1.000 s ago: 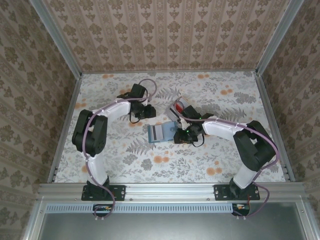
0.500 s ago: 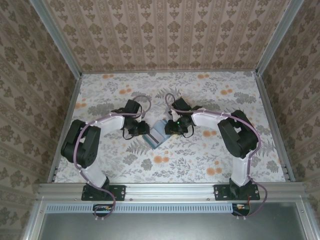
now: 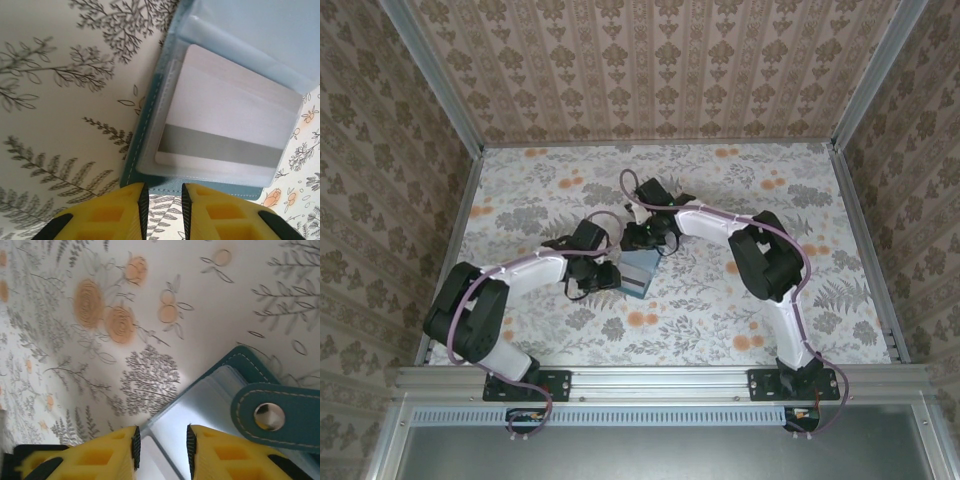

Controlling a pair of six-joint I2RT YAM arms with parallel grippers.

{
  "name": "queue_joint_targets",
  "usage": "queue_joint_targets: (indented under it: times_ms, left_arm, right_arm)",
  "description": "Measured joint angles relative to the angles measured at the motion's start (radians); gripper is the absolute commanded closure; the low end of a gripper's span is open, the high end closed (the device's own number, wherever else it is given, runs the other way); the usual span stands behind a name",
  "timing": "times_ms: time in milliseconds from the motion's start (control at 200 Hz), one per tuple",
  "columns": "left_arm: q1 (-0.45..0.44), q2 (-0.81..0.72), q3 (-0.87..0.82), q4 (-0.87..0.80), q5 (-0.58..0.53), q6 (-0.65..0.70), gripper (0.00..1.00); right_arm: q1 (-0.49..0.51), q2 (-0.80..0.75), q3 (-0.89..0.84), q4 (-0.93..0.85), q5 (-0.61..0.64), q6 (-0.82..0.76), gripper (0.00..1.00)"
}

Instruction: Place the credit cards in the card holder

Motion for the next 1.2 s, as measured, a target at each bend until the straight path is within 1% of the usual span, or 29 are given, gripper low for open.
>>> queue_joint_targets:
  times_ms: [135,210,360,445,585,690,780,920,1025,1200]
  left_arm:
    - [-0.015,-0.011,0.000,0.004,-0.018,-0.021,0.72]
    - [-0.006,-0.026,0.004,-0.004,-0.034,-0.020,0.71]
    - [0.064,-0.048,0.041,-0.020,-0.045,0.003,0.71]
    - [0.103,-0.044,0.063,-0.020,-0.045,0.019,0.71]
    - [0.111,0.003,0.088,-0.004,-0.028,0.046,0.72]
    - [0.100,0.052,0.084,0.009,-0.003,0.051,0.74]
    - [0.077,0.068,0.077,0.015,0.009,0.052,0.76]
    - [0.027,0.080,0.066,0.035,0.021,0.048,0.78]
    - [-0.018,0.080,0.051,0.050,0.024,0.031,0.78]
    - [-0.094,0.080,0.048,0.068,0.024,-0.014,0.78]
  right_arm:
    - [0.000,-0.024,-0.010,-0.028,0.006,-0.020,0.66]
    - [-0.008,-0.074,-0.055,-0.037,0.014,-0.029,0.66]
    - [-0.022,-0.218,-0.188,-0.052,0.039,-0.035,0.66]
    - [-0.030,-0.271,-0.251,-0.053,0.050,-0.035,0.66]
    - [-0.040,-0.280,-0.335,-0.047,0.074,-0.031,0.66]
    - [-0.048,-0.253,-0.353,-0.048,0.091,-0.031,0.66]
    - [-0.050,-0.218,-0.344,-0.041,0.100,-0.031,0.66]
    - [-0.053,-0.145,-0.262,-0.079,0.098,-0.032,0.67]
    - [-0.050,-0.074,-0.163,-0.079,0.084,-0.033,0.67]
    - [-0.040,0.041,0.003,-0.075,0.025,-0.036,0.67]
